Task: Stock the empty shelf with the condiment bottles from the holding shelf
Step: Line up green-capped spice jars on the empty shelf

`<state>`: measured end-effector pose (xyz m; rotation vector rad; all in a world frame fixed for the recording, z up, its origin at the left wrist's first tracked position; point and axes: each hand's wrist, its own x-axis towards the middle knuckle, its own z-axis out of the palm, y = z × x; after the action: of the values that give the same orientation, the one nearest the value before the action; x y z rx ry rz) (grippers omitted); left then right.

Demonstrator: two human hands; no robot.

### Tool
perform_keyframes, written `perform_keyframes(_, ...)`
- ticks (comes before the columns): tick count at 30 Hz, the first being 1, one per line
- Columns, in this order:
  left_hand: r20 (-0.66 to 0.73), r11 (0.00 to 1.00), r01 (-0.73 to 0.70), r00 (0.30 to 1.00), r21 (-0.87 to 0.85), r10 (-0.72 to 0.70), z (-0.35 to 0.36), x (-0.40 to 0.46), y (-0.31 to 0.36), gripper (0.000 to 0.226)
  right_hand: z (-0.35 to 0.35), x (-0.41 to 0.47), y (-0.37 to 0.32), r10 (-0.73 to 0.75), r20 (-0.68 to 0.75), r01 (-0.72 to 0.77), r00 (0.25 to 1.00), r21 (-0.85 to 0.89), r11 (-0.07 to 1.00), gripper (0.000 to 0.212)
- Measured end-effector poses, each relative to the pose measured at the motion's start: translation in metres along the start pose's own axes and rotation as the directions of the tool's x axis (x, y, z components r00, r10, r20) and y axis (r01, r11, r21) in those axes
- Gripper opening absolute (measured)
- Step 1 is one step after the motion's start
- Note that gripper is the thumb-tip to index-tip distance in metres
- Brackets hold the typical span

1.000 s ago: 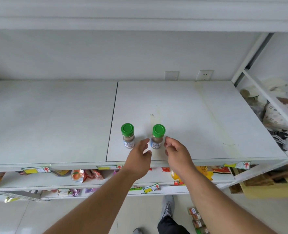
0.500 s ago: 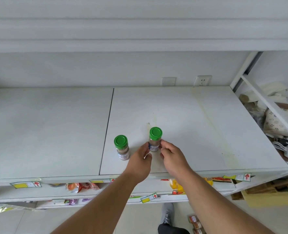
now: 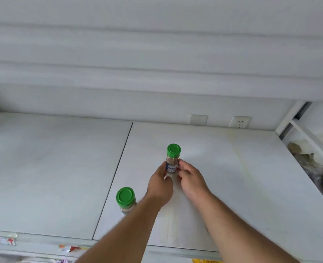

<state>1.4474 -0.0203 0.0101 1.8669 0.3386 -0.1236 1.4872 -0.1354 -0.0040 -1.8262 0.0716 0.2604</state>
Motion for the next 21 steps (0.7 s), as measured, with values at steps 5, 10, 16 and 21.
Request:
perform_keyframes(5, -0.027, 0.999, -0.032, 0.999, 0.006, 0.032, 0.006, 0.019, 0.001, 0.068, -0.001, 0.014, -0.004, -0.023, -0.012, 0.023, 1.000, 0.025, 0.999, 0.061)
perform_keyframes(10, -0.028, 1.000, 0.006, 1.000, 0.000, -0.006, 0.008, 0.018, -0.001, 0.065, -0.005, 0.007, -0.006, -0.002, -0.023, 0.001, 1.000, -0.007, 1.000, 0.063)
perform_keyframes(16, 0.024, 0.998, 0.068, 0.997, -0.017, -0.068, 0.001, -0.015, -0.015, 0.066, -0.006, -0.029, -0.008, 0.063, -0.061, -0.063, 0.996, -0.002, 0.998, 0.034)
perform_keyframes(21, 0.062, 0.997, 0.076, 0.995, 0.011, -0.077, -0.017, -0.062, -0.030, 0.063, 0.011, -0.076, -0.003, 0.075, -0.051, -0.075, 0.996, 0.003, 0.997, 0.016)
